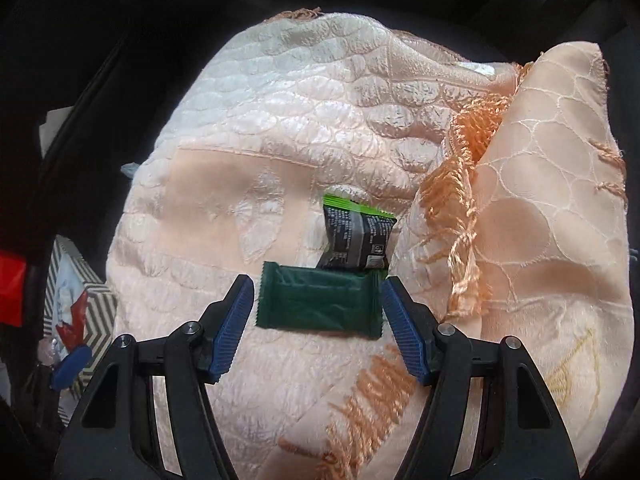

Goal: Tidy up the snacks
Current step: 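Grasp the green-and-black packet with the right tool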

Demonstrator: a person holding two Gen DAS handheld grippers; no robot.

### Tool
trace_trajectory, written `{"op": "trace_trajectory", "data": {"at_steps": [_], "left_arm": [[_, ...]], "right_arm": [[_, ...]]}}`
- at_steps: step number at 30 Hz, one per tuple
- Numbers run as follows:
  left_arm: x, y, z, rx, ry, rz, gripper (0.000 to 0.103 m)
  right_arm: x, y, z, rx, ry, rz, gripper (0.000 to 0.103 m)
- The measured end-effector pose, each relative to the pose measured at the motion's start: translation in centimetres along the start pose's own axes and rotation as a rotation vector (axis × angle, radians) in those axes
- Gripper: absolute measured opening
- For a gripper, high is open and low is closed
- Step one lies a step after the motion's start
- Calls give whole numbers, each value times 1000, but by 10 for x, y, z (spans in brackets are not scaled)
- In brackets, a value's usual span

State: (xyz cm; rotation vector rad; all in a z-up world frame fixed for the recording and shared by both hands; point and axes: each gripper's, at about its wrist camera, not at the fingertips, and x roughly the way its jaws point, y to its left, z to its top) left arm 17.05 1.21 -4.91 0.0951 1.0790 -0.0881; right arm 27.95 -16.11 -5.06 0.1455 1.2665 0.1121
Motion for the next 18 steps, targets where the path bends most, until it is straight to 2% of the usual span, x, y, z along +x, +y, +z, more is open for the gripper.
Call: {"op": "trace_trajectory", "data": {"at_steps": [5,7,16,17,18], "left_arm": [[12,-3,3,-1,17,-7,82],[16,-5,3,6,22,-5,82],[25,-7,2,12,38,2,82],[26,-7,3,11,40,2,82],[27,-7,4,10,42,0,82]], "right_arm": [[30,-13,16,59,44,9,67],[39,-14,21,56,62,-18,67],[59,-14,30,56,65,-29,66],[58,-14,30,57,59,-30,61],[58,-15,29,55,55,-38,46]]}}
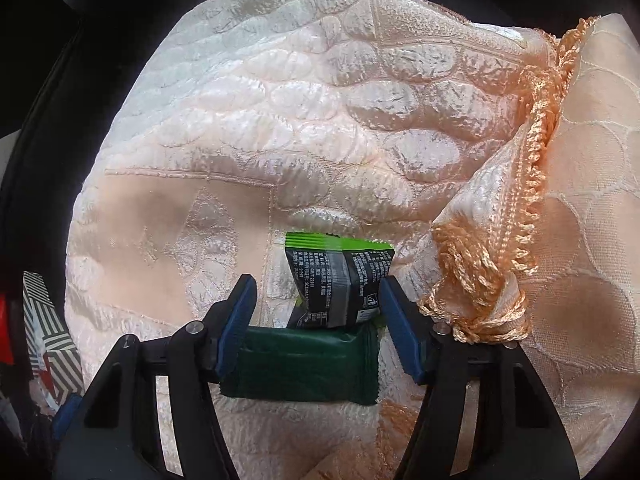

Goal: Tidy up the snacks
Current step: 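Grasp the green-and-black packet with the right tool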

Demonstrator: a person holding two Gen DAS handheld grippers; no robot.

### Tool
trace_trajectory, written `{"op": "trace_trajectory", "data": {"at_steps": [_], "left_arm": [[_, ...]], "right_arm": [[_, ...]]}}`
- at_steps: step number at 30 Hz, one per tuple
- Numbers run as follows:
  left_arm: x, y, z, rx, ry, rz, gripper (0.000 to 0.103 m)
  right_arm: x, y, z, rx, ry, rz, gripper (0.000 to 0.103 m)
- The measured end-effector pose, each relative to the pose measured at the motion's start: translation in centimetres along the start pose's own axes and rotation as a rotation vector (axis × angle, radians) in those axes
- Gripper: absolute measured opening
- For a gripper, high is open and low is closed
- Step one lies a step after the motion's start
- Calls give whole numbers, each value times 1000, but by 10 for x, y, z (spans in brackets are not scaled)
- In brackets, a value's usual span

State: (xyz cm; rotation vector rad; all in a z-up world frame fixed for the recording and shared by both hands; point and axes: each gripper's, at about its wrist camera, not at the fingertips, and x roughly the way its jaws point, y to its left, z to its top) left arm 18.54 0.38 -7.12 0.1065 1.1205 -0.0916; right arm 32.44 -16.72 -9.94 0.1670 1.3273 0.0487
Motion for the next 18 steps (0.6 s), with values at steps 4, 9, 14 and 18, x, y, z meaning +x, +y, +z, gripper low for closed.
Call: {"op": "trace_trajectory", "data": {"at_steps": [4,9,14,18], "left_arm": [[1,-3,6,8,-9,-7,82],[8,-18,20,108,-20,-55,82],[20,-42,39,271,-30,-133,82],[42,-65,52,436,24,-200,82]], "right_arm": [[-5,-9,0,21,-7,20,29],[-21,-3,-4,-29,-50,11,23],[-46,-4,-4,-56,-112,18,22],[-52,-24,-2,-2,-118,67,22]]}}
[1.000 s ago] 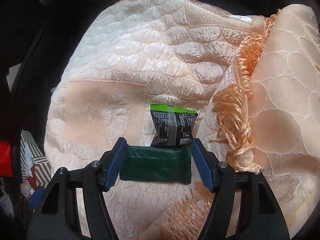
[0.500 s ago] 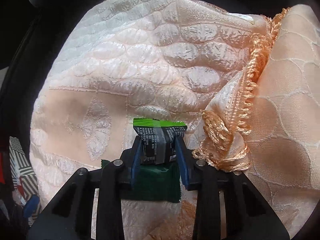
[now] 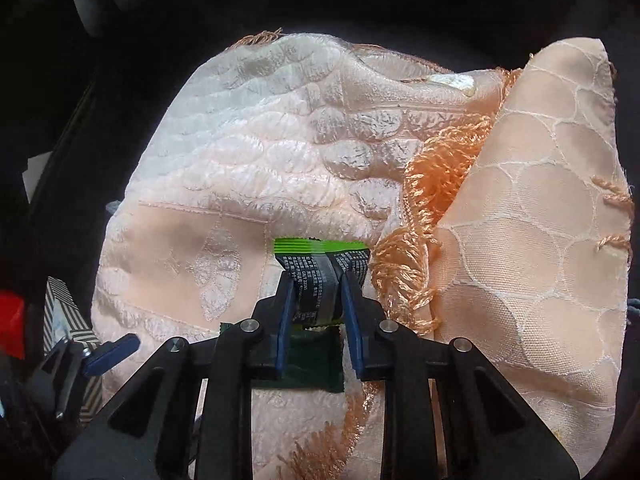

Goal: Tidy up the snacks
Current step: 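Grasp the green-and-black packet with the right tool, then grasp the dark green packet with the left tool while the right tool holds its packet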

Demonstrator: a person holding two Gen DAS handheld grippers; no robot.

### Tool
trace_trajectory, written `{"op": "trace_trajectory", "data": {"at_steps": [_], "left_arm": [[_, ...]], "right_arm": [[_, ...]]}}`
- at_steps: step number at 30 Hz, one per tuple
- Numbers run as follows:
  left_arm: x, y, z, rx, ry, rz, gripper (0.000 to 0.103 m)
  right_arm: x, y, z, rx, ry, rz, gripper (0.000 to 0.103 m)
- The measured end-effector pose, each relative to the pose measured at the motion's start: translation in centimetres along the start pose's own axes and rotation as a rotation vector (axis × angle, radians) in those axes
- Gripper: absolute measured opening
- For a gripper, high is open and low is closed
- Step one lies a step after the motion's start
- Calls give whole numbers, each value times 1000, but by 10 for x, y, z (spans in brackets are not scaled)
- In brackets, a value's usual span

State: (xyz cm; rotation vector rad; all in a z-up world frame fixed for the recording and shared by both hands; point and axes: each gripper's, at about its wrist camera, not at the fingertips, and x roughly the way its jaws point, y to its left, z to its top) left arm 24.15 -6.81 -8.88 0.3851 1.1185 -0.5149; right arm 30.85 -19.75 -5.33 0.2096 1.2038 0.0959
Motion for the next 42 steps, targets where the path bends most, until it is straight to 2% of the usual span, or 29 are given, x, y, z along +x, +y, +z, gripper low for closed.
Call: {"op": "trace_trajectory", "data": {"at_steps": [3,7,10,14,15,17,18,25,33,42], "left_arm": [[17,-10,10,137,52,-78,82],[35,-24,19,286,97,-114,82],[49,-32,27,317,125,-120,82],[57,-40,37,327,136,-81,81],[57,-42,37,331,134,-61,70],[55,-47,36,355,125,-38,65],[53,-48,33,358,117,-43,59],[28,-37,15,270,56,-73,55],[-22,-21,-1,173,-6,-41,55],[-86,12,-50,13,-77,96,55]], "right_arm": [[-3,-12,4,55,-6,44,22],[-10,-18,2,83,-25,77,22],[-9,-19,6,109,-30,96,22],[-9,-23,8,121,-32,107,22],[-9,-23,8,128,-33,112,22],[-10,-25,8,136,-34,118,22],[-10,-25,8,138,-36,119,22],[-14,-21,6,133,-41,118,22],[-21,-5,-2,85,-39,116,22],[-44,42,-30,-13,-59,141,22]]}}
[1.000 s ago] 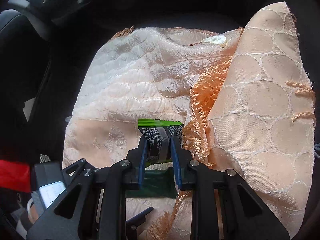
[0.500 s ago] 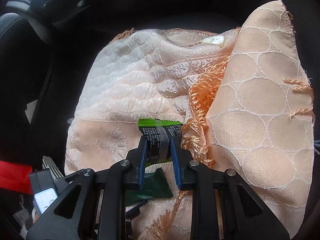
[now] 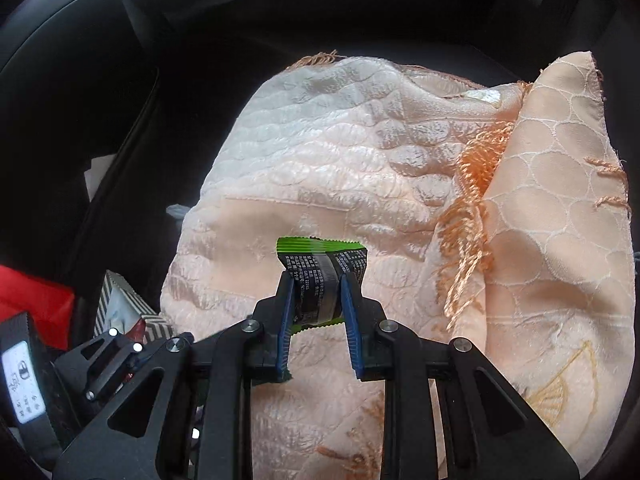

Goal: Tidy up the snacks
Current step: 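Grasp the dark green packet with the left tool while the right tool holds its packet, then carry the dark green and green-and-black packets over the white tray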

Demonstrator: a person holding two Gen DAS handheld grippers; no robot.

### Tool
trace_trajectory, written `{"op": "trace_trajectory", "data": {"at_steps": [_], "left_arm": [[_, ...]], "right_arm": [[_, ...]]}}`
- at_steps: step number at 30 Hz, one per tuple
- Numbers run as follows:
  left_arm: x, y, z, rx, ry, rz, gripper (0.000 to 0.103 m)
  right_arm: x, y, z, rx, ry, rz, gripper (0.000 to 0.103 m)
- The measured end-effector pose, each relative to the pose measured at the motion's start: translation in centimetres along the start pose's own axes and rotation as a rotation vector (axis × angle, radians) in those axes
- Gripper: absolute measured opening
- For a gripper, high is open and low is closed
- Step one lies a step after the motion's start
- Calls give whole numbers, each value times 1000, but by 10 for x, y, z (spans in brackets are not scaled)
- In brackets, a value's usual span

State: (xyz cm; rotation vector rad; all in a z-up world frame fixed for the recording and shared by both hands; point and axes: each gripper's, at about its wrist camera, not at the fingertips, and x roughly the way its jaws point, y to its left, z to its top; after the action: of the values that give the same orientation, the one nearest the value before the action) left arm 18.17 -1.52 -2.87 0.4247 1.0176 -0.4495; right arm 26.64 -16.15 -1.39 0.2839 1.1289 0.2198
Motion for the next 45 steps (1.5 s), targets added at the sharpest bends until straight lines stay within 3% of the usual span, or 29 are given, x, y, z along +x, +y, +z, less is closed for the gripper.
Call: {"op": "trace_trajectory", "data": {"at_steps": [11,22,45], "left_arm": [[-39,10,-45,-154,-48,108,55],[-78,26,-97,-293,-71,147,56],[-115,80,-172,-513,-88,219,56]], "right_arm": [[-18,39,-68,-61,4,-3,22],[-31,80,-126,-141,16,36,22],[-30,187,-166,-334,70,86,22]]}}
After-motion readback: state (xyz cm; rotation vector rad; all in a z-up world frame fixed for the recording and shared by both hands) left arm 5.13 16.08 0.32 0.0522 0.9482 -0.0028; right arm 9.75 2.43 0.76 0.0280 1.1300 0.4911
